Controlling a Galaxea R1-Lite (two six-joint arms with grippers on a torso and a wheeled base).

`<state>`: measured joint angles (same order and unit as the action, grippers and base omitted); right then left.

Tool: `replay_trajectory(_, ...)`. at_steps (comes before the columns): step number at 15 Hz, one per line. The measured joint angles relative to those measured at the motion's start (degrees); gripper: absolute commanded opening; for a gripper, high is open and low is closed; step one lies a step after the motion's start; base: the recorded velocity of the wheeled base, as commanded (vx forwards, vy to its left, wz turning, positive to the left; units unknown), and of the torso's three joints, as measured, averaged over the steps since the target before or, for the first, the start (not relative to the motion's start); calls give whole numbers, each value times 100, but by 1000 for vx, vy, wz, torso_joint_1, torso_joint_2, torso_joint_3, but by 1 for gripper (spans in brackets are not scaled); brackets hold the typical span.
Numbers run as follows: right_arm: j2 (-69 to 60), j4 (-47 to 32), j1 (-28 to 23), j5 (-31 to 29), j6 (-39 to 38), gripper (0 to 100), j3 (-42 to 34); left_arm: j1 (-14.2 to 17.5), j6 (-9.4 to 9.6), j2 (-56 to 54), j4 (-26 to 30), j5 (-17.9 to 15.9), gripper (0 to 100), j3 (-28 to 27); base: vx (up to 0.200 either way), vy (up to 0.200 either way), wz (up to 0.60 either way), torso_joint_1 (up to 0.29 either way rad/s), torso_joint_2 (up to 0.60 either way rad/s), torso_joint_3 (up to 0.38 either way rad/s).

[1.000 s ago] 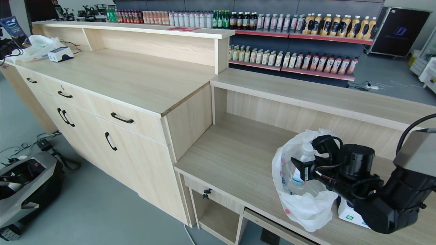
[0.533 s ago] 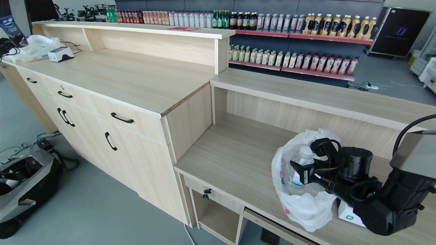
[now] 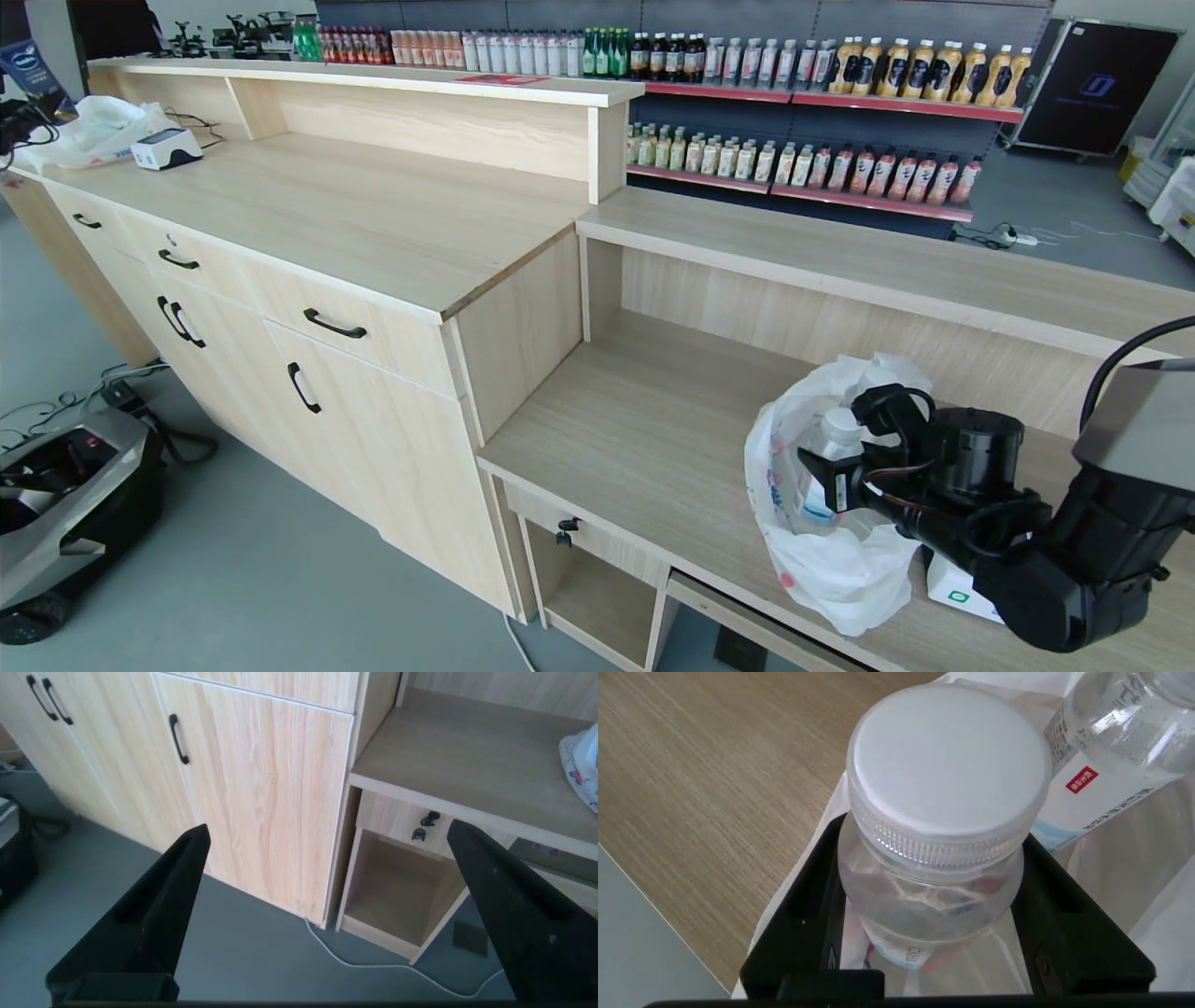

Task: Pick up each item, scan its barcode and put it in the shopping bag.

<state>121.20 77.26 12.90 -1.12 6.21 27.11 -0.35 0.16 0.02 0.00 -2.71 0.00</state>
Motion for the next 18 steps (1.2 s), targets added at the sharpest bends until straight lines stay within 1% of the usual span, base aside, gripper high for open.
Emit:
replay_trajectory(10,-4,24,-26,17,22,0,-55,0,2,0,0,-2,100,0,0,0,0,0,0,0)
replay_trajectory(11,-4,17,-26,17,20,100,-52,0,0,0,0,-2,100,0,0,0,0,0,0,0)
replay_trajectory(18,-257,-197,-37,91,-16,100,-62,0,2,0,0,0,100,0,0,0,0,0,0,0)
